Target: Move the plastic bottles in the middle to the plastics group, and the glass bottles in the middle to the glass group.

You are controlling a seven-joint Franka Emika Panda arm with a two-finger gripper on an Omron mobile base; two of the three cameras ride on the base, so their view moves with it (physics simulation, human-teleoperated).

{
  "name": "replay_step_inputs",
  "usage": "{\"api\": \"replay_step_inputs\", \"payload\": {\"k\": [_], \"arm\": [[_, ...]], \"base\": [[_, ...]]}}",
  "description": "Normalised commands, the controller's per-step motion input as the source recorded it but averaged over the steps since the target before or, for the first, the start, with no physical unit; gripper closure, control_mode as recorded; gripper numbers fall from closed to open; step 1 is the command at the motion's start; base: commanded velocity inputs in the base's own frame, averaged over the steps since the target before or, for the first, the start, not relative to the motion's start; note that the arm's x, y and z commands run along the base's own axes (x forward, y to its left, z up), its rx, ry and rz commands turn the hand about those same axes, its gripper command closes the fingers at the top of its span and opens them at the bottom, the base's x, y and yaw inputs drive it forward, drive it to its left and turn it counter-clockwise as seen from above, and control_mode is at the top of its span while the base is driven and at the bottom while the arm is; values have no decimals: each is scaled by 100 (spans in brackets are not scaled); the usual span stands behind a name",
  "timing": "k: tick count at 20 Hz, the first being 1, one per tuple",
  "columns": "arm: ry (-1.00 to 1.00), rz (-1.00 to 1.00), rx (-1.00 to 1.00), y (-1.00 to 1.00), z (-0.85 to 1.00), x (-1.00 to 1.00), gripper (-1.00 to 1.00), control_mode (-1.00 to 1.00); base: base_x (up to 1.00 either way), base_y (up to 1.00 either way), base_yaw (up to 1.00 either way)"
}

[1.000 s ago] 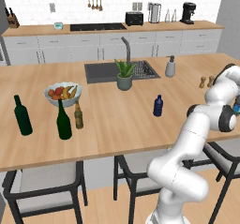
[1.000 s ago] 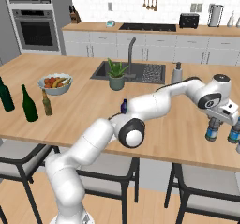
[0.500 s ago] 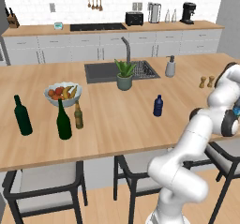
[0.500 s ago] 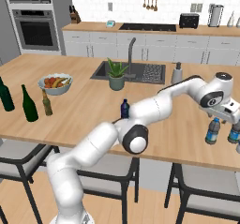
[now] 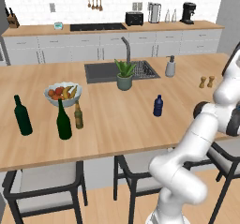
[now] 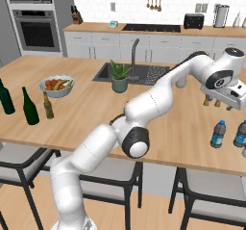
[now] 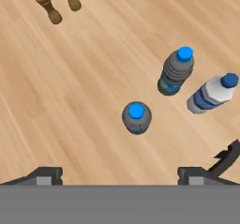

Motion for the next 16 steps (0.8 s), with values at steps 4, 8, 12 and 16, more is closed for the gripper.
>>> {"api": "replay_step_inputs", "payload": {"k": [4,8,12,16], "arm": [[-40,0,-15,100,39,-89,-100,-100],[-46,0,-15,100,13,-95,-100,-100],[-45,1,-23,100,27,-100,-100,-100],[-43,5,-28,100,12,-70,-100,-100]], "base": [[0,0,0],[0,0,0],[0,0,0],[0,0,0]]}}
